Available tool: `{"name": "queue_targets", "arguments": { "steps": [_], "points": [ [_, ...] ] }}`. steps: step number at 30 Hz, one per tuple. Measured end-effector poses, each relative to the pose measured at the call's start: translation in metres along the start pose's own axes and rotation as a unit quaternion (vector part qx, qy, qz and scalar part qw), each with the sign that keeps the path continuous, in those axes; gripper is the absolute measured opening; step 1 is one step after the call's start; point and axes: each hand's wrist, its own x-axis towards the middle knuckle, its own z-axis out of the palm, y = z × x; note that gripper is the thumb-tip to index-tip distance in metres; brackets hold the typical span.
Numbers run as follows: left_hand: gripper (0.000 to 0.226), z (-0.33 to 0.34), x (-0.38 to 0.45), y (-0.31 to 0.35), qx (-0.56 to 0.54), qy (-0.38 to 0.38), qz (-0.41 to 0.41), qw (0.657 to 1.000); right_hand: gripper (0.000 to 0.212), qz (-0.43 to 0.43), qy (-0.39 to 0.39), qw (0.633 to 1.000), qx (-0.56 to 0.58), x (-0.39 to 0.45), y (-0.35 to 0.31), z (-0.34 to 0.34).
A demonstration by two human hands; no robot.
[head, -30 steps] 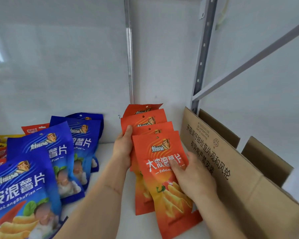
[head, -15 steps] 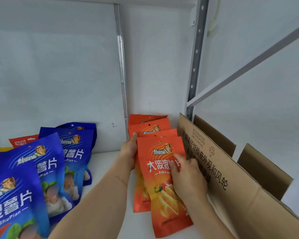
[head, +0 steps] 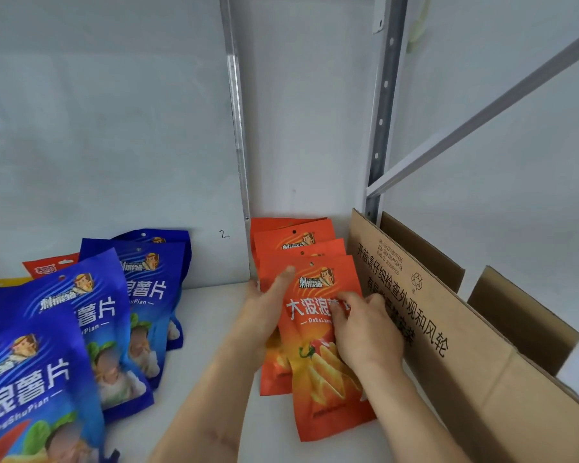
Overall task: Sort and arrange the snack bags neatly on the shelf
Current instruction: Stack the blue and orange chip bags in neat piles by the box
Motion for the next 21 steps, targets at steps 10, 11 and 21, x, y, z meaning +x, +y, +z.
{"name": "queue_targets", "arguments": {
  "steps": [10,11,21],
  "points": [
    [0.045,0.005,0.007,-0.027,-0.004,-0.004,0.042,0.999,0.064,0.095,-0.117,0.96,0.234,0.014,0.013,0.002],
    [0.044,0.007,0.005,-0.027,-0.009,-0.002,0.044,0.999,0.06,0.096,-0.129,0.954,0.254,0.015,0.013,-0.001],
    [0.052,0.015,0.012,-0.027,-0.064,-0.012,0.071,0.995,0.039,0.041,-0.06,0.953,0.295,0.03,0.009,-0.001]
  ]
}}
